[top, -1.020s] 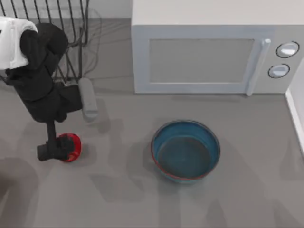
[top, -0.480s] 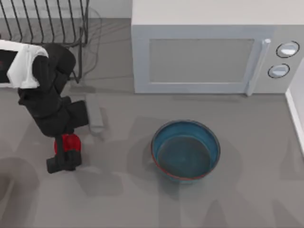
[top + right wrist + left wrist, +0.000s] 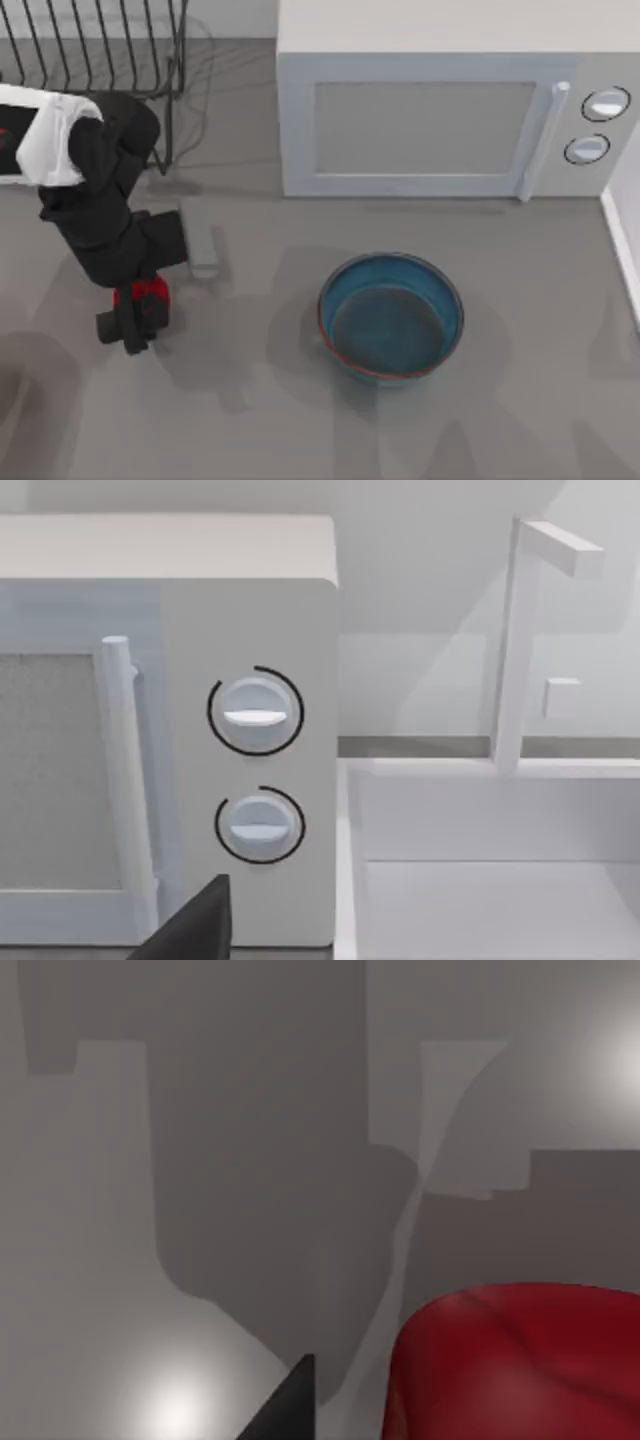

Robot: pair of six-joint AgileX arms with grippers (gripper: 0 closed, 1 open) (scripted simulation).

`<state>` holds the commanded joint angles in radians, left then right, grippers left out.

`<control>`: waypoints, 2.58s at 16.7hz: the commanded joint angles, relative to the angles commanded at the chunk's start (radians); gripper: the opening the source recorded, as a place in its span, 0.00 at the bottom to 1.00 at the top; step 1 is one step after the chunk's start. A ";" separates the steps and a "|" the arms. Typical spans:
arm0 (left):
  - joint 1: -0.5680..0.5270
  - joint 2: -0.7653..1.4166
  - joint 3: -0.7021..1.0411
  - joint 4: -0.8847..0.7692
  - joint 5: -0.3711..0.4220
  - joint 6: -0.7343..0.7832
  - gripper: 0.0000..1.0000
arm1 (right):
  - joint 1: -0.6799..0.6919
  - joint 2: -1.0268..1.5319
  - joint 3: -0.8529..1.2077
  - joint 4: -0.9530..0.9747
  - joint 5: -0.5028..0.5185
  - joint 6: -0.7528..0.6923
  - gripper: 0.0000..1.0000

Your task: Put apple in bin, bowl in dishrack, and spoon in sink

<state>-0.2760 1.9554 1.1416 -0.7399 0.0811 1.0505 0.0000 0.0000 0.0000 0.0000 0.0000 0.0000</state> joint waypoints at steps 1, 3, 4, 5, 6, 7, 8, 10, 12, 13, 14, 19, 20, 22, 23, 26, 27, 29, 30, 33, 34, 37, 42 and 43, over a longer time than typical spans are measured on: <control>0.000 0.000 0.000 0.000 0.000 0.000 0.32 | 0.000 0.000 0.000 0.000 0.000 0.000 1.00; 0.000 0.000 0.000 0.000 0.000 0.000 0.17 | 0.000 0.000 0.000 0.000 0.000 0.000 1.00; 0.000 0.000 0.000 0.000 0.000 0.000 0.10 | 0.000 0.000 0.000 0.000 0.000 0.000 1.00; 0.000 0.000 0.000 0.000 0.000 0.000 0.02 | 0.000 0.000 0.000 0.000 0.000 0.000 1.00; 0.000 0.000 0.000 0.000 0.000 0.000 0.00 | 0.000 0.000 0.000 0.000 0.000 0.000 1.00; 0.000 0.000 0.000 0.000 0.000 0.000 0.00 | 0.000 0.000 0.000 0.000 0.000 0.000 1.00; 0.000 0.000 0.000 0.000 0.000 0.000 0.00 | 0.000 0.000 0.000 0.000 0.000 0.000 1.00; 0.000 0.000 0.000 0.000 0.000 0.000 0.00 | 0.000 0.000 0.000 0.000 0.000 0.000 1.00; 0.000 0.000 0.000 0.000 0.000 0.000 0.00 | 0.000 0.000 0.000 0.000 0.000 0.000 1.00; 0.000 0.000 0.000 0.000 0.000 0.000 0.00 | 0.000 0.000 0.000 0.000 0.000 0.000 1.00; 0.004 -0.011 0.007 0.003 -0.009 0.005 0.00 | 0.000 0.000 0.000 0.000 0.000 0.000 1.00; 0.004 -0.051 0.095 -0.115 -0.010 0.007 0.00 | 0.000 0.000 0.000 0.000 0.000 0.000 1.00; 0.003 -0.067 0.123 -0.168 -0.010 0.007 0.00 | 0.000 0.000 0.000 0.000 0.000 0.000 1.00; 0.001 -0.098 0.180 -0.276 -0.009 0.007 0.00 | 0.000 0.000 0.000 0.000 0.000 0.000 1.00; 0.000 -0.114 0.206 -0.317 -0.009 0.006 0.00 | 0.000 0.000 0.000 0.000 0.000 0.000 1.00; 0.001 -0.147 0.250 -0.376 -0.010 0.001 0.00 | 0.000 0.000 0.000 0.000 0.000 0.000 1.00; 0.001 -0.147 0.250 -0.377 -0.010 0.001 0.00 | 0.000 0.000 0.000 0.000 0.000 0.000 1.00; 0.003 -0.144 0.248 -0.374 -0.010 0.003 0.00 | 0.000 0.000 0.000 0.000 0.000 0.000 1.00; 0.004 -0.145 0.247 -0.375 -0.010 0.005 0.00 | 0.000 0.000 0.000 0.000 0.000 0.000 1.00; 0.054 -0.176 0.236 -0.398 -0.011 0.073 0.00 | 0.000 0.000 0.000 0.000 0.000 0.000 1.00; 0.084 -0.197 0.228 -0.411 -0.013 0.117 0.00 | 0.000 0.000 0.000 0.000 0.000 0.000 1.00; 0.206 -0.280 0.190 -0.462 -0.022 0.304 0.00 | 0.000 0.000 0.000 0.000 0.000 0.000 1.00; 0.439 -0.454 0.098 -0.554 -0.048 0.667 0.00 | 0.000 0.000 0.000 0.000 0.000 0.000 1.00; 0.480 -0.488 0.082 -0.567 -0.052 0.724 0.00 | 0.000 0.000 0.000 0.000 0.000 0.000 1.00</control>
<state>0.2035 1.4672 1.2234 -1.3065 0.0294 1.7744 0.0000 0.0000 0.0000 0.0000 0.0000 0.0000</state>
